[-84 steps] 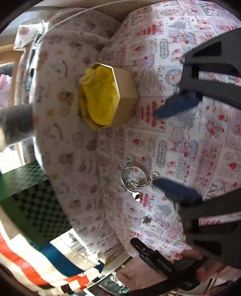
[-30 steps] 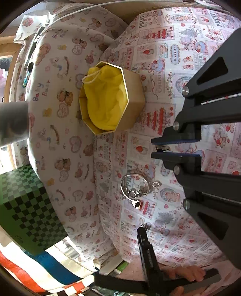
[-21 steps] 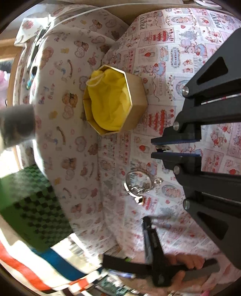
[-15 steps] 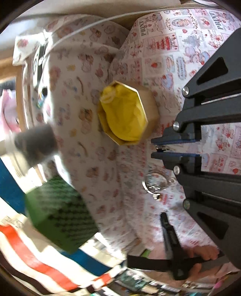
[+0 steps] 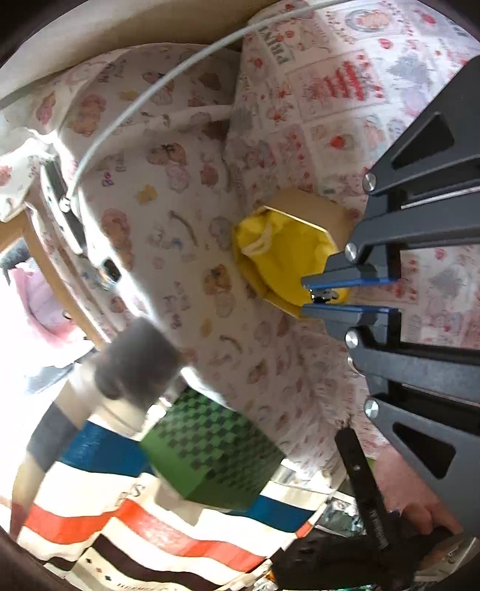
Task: Organize jewelry
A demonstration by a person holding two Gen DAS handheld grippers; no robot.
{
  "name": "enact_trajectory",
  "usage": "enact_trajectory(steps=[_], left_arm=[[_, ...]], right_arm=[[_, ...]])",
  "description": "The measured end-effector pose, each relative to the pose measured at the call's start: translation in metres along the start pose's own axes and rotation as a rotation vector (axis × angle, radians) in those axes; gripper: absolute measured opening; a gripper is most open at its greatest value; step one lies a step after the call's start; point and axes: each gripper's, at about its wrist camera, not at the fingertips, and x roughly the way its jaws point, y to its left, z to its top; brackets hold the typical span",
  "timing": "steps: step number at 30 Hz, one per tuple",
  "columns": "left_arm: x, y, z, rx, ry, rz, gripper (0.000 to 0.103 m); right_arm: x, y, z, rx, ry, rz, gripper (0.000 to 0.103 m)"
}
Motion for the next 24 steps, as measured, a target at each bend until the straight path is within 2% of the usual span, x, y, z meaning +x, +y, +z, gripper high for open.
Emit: enact_trajectory(steps=[5, 9, 10, 11, 12, 13, 15, 18, 20, 22, 24], left_arm=[[0.05, -0.017, 0.018, -0.004, 0.029, -0.096, 0.01], [0.077, -0.029, 0.02, 0.079, 0.067, -0.091, 0.01], [0.08, -0.029, 0.019, 0.089, 0.065, -0.1, 0.014], [0.08, -0.03, 0.017, 0.1, 0.055, -0.111, 0.018], [0.079, -0.03, 0.017, 0.107, 0.041, -0.108, 0.032], [0.074, -0.028, 0.015, 0.109, 0.012, -0.088, 0.041], [0.063, -0.022, 0.015, 0.108, -0.043, -0.051, 0.041], [0.047, -0.009, 0.014, 0.099, -0.08, -0.03, 0.045], [0.028, 0.0, 0.01, 0.111, -0.143, 0.018, 0.053], [0.009, 0.008, 0.004, 0.138, -0.223, 0.073, 0.066], [-0.009, 0.019, -0.004, 0.145, -0.306, 0.11, 0.073]], right_arm=[[0.018, -0.017, 0.006, 0.027, -0.002, 0.03, 0.007], [0.025, -0.018, 0.01, 0.001, -0.014, -0.005, 0.008], [0.027, -0.018, 0.011, 0.002, -0.023, -0.017, 0.008], [0.028, -0.019, 0.012, 0.009, -0.021, -0.026, 0.015], [0.028, -0.021, 0.012, 0.018, -0.018, -0.024, 0.028], [0.026, -0.022, 0.012, 0.024, -0.024, -0.021, 0.033], [0.02, -0.023, 0.014, 0.029, -0.05, -0.03, 0.035], [0.014, -0.022, 0.014, 0.03, -0.067, -0.038, 0.037], [0.012, -0.018, 0.012, 0.017, -0.074, -0.076, 0.038], [0.007, -0.002, 0.006, -0.061, -0.112, -0.17, 0.04], [0.004, 0.012, 0.001, -0.129, -0.138, -0.197, 0.056]])
